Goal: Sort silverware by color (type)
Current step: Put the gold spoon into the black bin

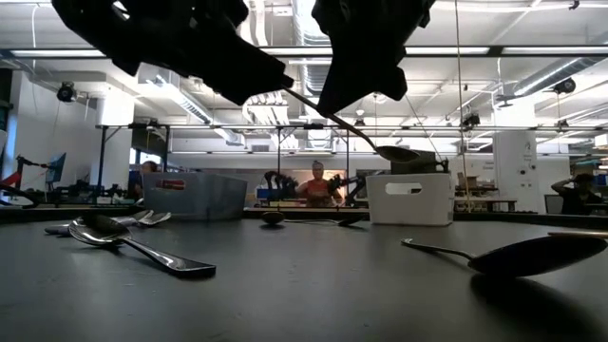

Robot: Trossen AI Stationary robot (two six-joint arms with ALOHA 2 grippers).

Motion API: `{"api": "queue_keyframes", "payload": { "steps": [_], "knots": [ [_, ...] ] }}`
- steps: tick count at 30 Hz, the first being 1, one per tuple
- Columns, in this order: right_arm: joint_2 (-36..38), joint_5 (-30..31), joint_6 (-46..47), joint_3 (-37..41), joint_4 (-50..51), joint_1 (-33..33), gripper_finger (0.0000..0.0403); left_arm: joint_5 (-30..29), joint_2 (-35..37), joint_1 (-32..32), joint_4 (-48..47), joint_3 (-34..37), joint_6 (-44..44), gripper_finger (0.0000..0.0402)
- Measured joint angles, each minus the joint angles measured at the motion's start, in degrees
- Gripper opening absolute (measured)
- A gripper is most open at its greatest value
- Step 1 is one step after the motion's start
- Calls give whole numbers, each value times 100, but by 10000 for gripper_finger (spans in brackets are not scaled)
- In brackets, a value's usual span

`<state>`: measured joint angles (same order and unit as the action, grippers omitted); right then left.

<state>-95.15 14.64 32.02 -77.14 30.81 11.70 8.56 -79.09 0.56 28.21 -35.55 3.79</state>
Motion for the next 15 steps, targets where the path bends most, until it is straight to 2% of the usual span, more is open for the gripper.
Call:
{"api": "queue_keyframes", "payload": {
  "steps": [5,9,15],
  "knots": [
    [2,-67,-13,-1,4,0,13,16,-499,0,706,-2,-55,187],
    [2,-116,-12,-2,15,0,13,313,-862,2,1141,-2,-180,185],
    [6,-116,-12,-2,13,0,13,326,-1084,0,1267,-2,-176,158]
  ]
}}
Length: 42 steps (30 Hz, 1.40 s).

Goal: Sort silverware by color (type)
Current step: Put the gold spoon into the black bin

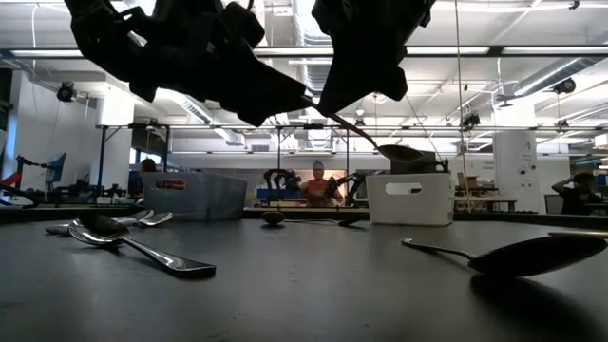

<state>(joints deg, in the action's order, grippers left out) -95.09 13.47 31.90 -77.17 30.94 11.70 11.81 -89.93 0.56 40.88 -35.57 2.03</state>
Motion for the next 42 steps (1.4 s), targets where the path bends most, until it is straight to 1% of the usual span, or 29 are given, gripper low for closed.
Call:
{"api": "queue_keyframes", "payload": {
  "steps": [6,9,13,14,19,21,23,26,29,32,35,37,39,42],
  "knots": [
    [0,2,-22,0,0,0,13,-2,-2,2,29,-2,18,112],
    [0,2,-31,0,-2,0,13,1,-2,2,20,-2,36,82],
    [0,14,-101,2,0,2,13,84,-2,7,25,-2,90,19],
    [0,10,-130,2,0,4,13,94,-2,7,27,-2,84,11],
    [1,12,-175,4,-32,4,13,89,63,-15,6,0,79,5],
    [10,26,-172,-9,-45,1,19,64,164,-26,-27,5,94,4],
    [15,33,-147,-70,-67,-7,34,51,300,-42,-40,13,156,3],
    [16,158,-139,-172,-36,-13,71,-9,547,-50,-11,13,254,2],
    [32,346,-197,-316,73,-11,109,-149,963,-50,-415,13,520,2],
    [147,660,-299,-465,42,-9,140,-501,1557,-54,-916,15,877,2],
    [235,954,-432,-607,26,-13,160,-815,2131,-50,-1409,13,1074,1],
    [281,1241,-444,-644,26,-11,167,-1036,2468,-56,-1734,15,1186,1],
    [347,1653,-419,-660,0,1,170,-1233,2806,-83,-1894,28,1338,1],
    [455,2184,-341,-662,-26,45,170,-1722,3302,-101,-2135,76,1622,1]
  ]
}}
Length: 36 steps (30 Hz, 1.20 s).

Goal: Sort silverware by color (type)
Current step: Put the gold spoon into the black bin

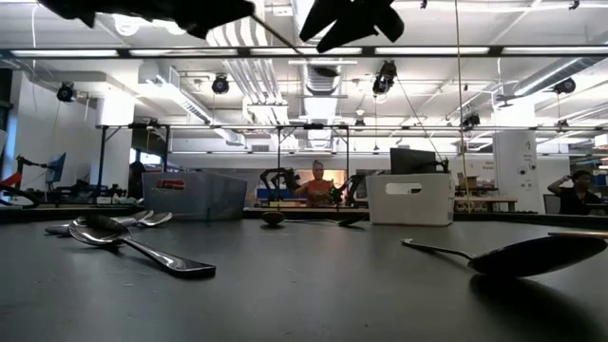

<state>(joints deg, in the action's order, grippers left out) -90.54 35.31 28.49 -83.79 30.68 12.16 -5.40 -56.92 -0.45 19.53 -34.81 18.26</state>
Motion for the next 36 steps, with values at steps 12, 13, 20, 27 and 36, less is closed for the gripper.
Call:
{"api": "queue_keyframes", "payload": {
  "steps": [12,13,20,27,36],
  "knots": [
    [70,24,-759,917,-2309,258,156,-267,1591,-4,1558,1265,210,0],
    [67,-43,-858,1120,-2761,251,155,-267,1649,-4,1789,1360,215,0],
    [-380,-381,-850,2572,-7614,-55,155,-213,1633,-11,3244,1859,226,0],
    [-792,-979,852,2716,-9284,-624,185,-148,1154,-11,3830,1968,122,0],
    [-985,-882,710,2076,-9256,-730,209,-924,818,-9,4162,1970,263,0]
  ]
}}
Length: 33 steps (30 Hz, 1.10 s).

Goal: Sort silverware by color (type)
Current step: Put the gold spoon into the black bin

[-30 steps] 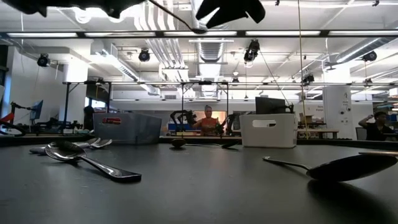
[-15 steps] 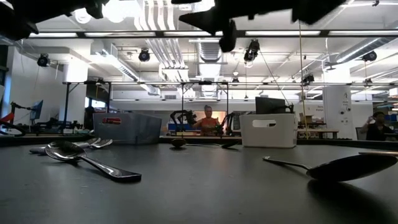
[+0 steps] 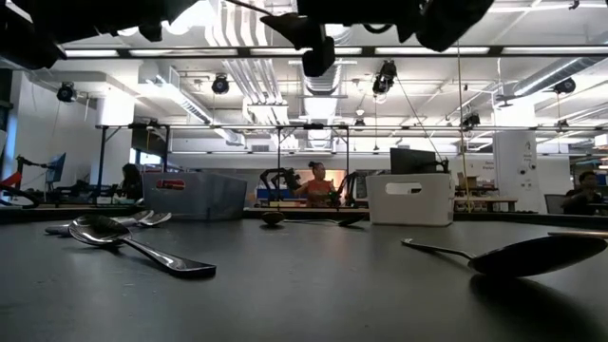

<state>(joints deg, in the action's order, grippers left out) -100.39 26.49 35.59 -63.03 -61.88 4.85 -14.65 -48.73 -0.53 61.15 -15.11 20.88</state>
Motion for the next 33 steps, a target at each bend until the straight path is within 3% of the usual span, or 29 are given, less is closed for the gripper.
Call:
{"api": "queue_keyframes", "payload": {
  "steps": [4,16,28,33],
  "knots": [
    [-192,357,237,-353,1,-48,209,-50,-87,-2,90,4,-163,0],
    [-1055,566,436,-1501,-19,-216,188,-163,-204,-7,121,4,-288,0],
    [-1485,505,392,-2028,-62,-312,59,-160,-261,-11,72,26,-357,0],
    [-1468,500,-14,-2028,-62,-309,32,-186,-345,-9,40,35,-353,5]
  ]
}}
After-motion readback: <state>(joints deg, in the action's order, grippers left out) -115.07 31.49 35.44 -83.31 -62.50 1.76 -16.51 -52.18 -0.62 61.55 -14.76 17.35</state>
